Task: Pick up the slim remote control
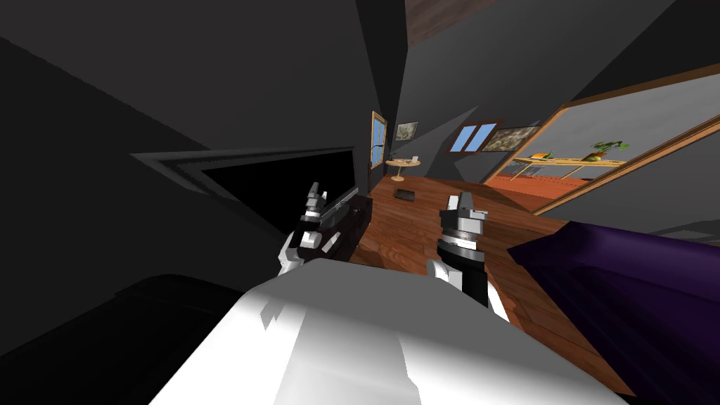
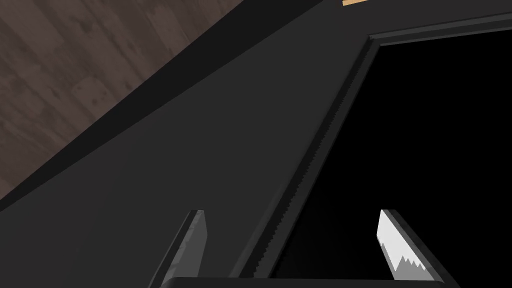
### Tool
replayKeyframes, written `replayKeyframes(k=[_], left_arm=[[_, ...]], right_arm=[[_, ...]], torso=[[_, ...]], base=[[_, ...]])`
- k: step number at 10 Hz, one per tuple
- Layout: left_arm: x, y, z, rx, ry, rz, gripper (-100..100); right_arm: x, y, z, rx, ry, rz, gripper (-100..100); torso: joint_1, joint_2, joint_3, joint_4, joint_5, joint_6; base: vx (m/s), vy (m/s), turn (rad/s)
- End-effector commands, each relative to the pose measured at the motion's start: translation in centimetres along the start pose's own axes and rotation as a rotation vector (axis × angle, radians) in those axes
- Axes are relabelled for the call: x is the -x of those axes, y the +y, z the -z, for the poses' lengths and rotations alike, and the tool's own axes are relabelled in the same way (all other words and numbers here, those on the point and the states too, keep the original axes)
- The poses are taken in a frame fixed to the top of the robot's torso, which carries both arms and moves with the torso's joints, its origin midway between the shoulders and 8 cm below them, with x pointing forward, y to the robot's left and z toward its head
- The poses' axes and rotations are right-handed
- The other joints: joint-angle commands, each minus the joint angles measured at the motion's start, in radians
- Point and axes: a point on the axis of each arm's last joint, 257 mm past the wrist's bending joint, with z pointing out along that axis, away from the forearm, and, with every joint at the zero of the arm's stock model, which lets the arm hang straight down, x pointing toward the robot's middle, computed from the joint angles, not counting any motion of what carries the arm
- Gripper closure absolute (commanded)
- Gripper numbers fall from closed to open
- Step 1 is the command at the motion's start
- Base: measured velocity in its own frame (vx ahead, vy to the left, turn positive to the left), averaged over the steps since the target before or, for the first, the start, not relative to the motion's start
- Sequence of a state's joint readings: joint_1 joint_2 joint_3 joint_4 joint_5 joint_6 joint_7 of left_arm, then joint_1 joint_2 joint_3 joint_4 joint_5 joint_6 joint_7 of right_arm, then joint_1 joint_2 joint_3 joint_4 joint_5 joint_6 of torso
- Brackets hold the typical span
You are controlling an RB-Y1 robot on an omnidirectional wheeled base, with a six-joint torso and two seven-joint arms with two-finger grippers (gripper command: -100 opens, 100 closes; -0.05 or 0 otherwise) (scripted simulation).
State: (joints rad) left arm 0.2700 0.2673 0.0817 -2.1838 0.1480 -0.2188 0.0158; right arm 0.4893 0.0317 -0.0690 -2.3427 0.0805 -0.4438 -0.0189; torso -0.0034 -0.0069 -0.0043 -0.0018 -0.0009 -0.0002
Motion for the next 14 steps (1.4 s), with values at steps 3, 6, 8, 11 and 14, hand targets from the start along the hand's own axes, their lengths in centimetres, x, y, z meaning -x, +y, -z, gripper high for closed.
replayKeyframes(k=[3, 6, 8, 11, 14], left_arm=[[0.6, 3.4, -1.1, 0.099, 0.01, 0.007, -100], [1.0, 6.1, -1.4, 0.184, 0.009, 0.014, -100], [1.5, 8.3, -1.6, 0.253, 0.006, 0.022, -100], [2.1, 10.5, -1.6, 0.325, 0.0, 0.031, -100], [3.5, 14.5, -1.4, 0.444, -0.02, 0.057, -100]], right_arm=[[0.0, 0.0, 0.0, 0.0, 0.0, 0.0, 0], [0.0, 0.0, 0.0, 0.0, 0.0, 0.0, 0], [0.0, 0.0, 0.0, 0.0, 0.0, 0.0, 0], [0.0, 0.0, 0.0, 0.0, 0.0, 0.0, 0], [0.0, 0.0, 0.0, 0.0, 0.0, 0.0, 0]], torso=[[0.001, 0.0, 0.0, 0.0, 0.0, 0.0], [-0.001, -0.002, -0.001, 0.0, 0.0, 0.0], [-0.001, -0.001, 0.0, 0.0, 0.0, 0.0], [-0.001, 0.0, 0.0, 0.0, 0.0, 0.0], [0.0, 0.003, 0.002, 0.001, 0.0, 0.0]], base=[[0.122, -0.046, -0.021], [0.116, -0.05, -0.008], [0.115, -0.06, -0.002], [0.091, -0.043, 0.003], [0.078, -0.046, 0.014]])
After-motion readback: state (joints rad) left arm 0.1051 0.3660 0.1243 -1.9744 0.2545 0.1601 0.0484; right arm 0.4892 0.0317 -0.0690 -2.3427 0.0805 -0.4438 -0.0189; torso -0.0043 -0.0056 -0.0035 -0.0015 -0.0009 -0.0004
